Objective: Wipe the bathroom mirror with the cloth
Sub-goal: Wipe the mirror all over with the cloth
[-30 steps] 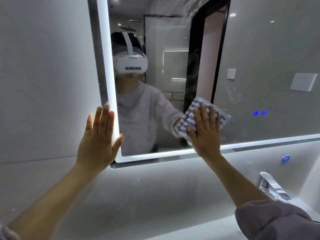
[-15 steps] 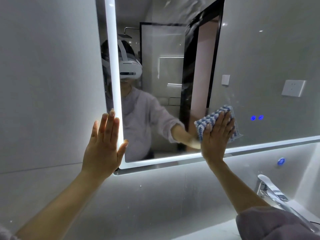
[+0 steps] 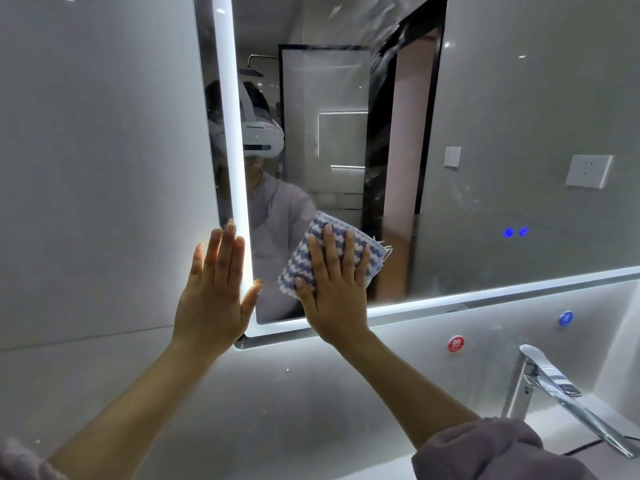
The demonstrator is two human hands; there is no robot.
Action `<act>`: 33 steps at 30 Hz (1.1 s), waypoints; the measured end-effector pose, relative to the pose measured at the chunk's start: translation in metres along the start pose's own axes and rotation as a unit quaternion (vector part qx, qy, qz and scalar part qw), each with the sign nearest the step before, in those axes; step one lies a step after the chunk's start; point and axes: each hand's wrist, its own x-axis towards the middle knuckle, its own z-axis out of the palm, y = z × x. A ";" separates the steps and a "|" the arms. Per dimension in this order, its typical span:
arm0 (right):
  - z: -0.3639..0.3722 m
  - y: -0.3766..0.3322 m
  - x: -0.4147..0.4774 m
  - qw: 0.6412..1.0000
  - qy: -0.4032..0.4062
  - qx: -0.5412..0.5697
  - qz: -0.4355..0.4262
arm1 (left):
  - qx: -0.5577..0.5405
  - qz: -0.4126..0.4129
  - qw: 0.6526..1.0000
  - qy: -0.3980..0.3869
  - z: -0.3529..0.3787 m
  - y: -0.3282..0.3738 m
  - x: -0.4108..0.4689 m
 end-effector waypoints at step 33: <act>-0.044 0.213 -0.009 0.998 0.007 -0.035 -0.060 | 0.015 -0.057 0.998 0.023 -0.013 0.069 0.014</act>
